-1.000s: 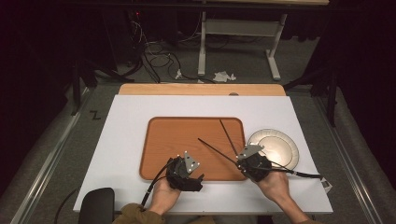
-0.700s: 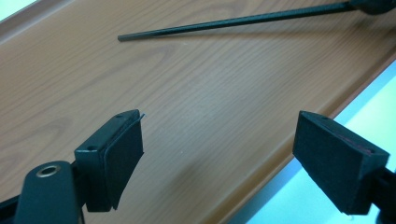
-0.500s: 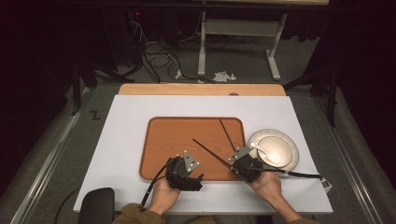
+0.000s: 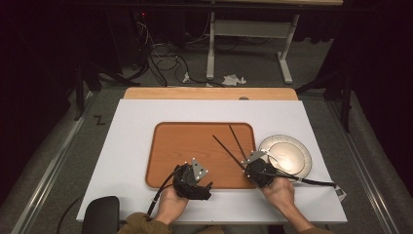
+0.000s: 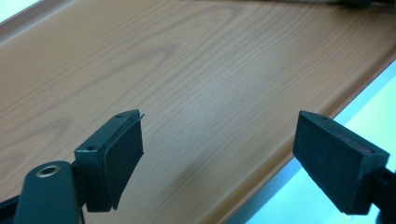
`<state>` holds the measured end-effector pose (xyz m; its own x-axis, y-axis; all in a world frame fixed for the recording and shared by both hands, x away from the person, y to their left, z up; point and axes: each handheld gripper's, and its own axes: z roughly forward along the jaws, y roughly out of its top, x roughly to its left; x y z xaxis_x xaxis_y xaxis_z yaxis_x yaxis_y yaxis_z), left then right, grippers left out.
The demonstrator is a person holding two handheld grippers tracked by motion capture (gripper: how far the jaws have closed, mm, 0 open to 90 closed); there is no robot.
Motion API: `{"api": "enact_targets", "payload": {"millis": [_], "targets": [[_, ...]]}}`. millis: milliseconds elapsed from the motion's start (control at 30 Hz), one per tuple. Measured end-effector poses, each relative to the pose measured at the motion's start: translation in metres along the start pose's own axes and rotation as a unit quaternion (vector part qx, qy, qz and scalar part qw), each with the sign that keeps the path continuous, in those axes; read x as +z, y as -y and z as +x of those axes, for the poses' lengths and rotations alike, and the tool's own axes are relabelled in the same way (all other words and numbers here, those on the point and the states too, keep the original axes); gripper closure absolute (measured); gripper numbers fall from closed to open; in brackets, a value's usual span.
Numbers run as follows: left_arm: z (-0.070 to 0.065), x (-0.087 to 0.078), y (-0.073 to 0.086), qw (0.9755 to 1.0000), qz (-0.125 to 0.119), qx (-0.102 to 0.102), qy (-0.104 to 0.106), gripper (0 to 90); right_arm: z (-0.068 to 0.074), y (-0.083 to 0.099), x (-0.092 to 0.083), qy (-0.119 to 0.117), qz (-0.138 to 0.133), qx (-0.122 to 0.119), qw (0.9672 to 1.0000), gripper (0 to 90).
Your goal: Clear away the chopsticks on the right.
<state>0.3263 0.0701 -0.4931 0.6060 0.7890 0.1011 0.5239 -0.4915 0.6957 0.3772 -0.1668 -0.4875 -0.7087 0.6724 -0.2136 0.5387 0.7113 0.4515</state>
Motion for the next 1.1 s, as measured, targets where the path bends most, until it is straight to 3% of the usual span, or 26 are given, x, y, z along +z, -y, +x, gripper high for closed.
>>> {"api": "enact_targets", "payload": {"millis": [433,667,867,1100], "targets": [[0.0,0.0,0.0,1.0,0.0,-0.001,0.0,16.4,0.001,0.001,-0.008,-0.012,-0.016,-0.002,0.9998,76.3],[0.0,-0.001,0.0,1.0,-0.003,-0.001,-0.001,16.4,-0.004,0.007,-0.03,-0.029,-0.059,-0.007,0.9978,68.4],[0.001,-0.002,0.0,1.0,-0.005,-0.002,-0.001,16.4,-0.011,0.015,-0.048,-0.049,-0.112,0.007,0.9925,60.8],[0.001,-0.003,0.0,0.9999,-0.009,-0.005,-0.002,16.4,-0.018,0.039,-0.062,-0.052,-0.145,0.021,0.9878,58.2]]}}
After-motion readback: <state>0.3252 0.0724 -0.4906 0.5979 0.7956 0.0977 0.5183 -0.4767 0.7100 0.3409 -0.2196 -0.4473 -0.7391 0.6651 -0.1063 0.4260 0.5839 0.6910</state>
